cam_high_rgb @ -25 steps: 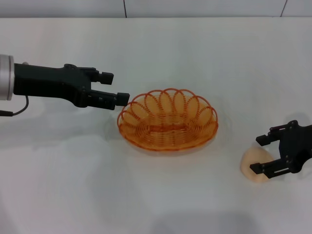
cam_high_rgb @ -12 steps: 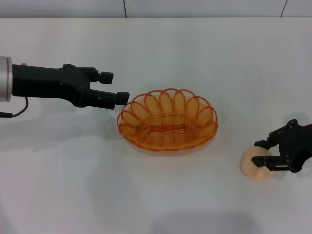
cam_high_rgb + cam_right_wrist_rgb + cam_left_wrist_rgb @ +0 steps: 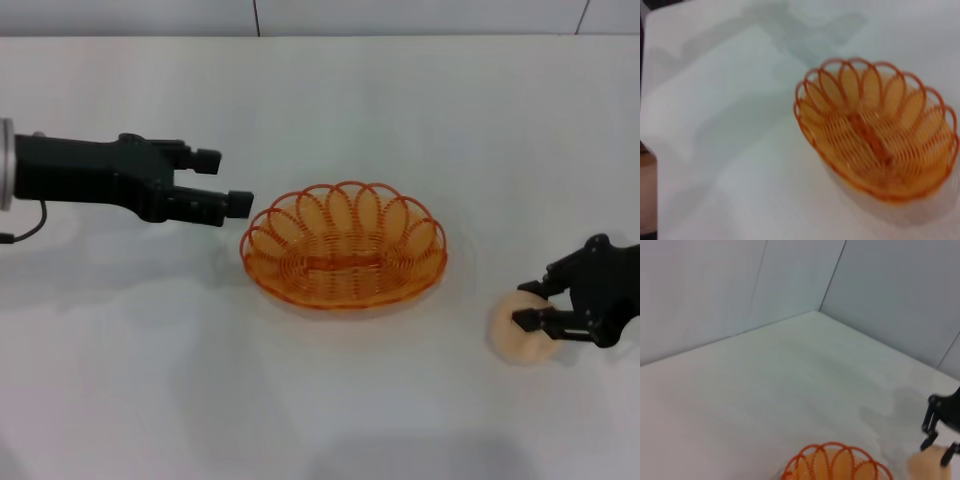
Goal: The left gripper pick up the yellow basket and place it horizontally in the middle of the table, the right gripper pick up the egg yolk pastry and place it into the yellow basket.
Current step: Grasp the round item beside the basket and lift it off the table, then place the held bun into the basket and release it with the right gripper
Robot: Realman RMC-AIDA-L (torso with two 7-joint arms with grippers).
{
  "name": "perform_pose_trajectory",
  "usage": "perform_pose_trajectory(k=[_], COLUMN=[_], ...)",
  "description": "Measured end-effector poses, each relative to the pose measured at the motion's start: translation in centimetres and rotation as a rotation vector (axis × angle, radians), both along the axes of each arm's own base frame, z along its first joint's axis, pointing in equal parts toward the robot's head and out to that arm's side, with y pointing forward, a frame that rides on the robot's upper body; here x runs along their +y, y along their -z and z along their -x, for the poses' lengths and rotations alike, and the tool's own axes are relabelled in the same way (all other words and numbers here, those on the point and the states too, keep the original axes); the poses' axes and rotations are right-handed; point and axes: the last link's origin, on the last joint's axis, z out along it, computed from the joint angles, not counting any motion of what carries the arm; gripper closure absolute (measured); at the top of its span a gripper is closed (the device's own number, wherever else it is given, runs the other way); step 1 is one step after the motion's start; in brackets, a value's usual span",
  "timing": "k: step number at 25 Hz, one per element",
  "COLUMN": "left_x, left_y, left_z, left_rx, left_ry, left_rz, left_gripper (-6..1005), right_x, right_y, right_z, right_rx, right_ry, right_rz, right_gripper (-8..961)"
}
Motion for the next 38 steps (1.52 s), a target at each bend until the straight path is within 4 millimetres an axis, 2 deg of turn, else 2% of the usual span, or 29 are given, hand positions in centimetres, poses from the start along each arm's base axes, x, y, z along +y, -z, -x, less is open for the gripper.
perform_pose_trajectory(k=[6,12,16,21,27,35,38], left_x=[-0.6,-1.5,-2.0,-2.5,-2.6,-2.4,-2.3], left_y=[-0.1,-0.6,-1.0,-1.0,-0.9,-0.8,-0.8], left_z=[1.8,3.5,4.1,4.2,4.2,4.0,4.0], left_rx=[0.024,0.030,0.025,0.022,0.021,0.021,0.022], left_ry=[-0.034,-0.067,-0.074,-0.071,-0.065,-0.058,-0.059], left_rz=[0.016,0.009,0.005,0.018,0.018,0.011,0.009], left_gripper=[111,111,111,111,111,111,111], right_x=[0.0,0.8,1.6,3.0,4.4,4.6,4.7], right_y=[-0.7,-0.4,0.4,2.5,4.5,5.9,5.9], right_z=[2.2,4.5,6.2,8.2,9.2,9.4,9.3], right_rx=[0.057,0.100,0.112,0.099,0.087,0.074,0.076], right_ry=[-0.050,-0.102,-0.138,-0.186,-0.207,-0.224,-0.219], right_rz=[-0.010,-0.005,-0.006,-0.016,-0.058,-0.077,-0.083], right_gripper=[689,742,772,817,839,889,851])
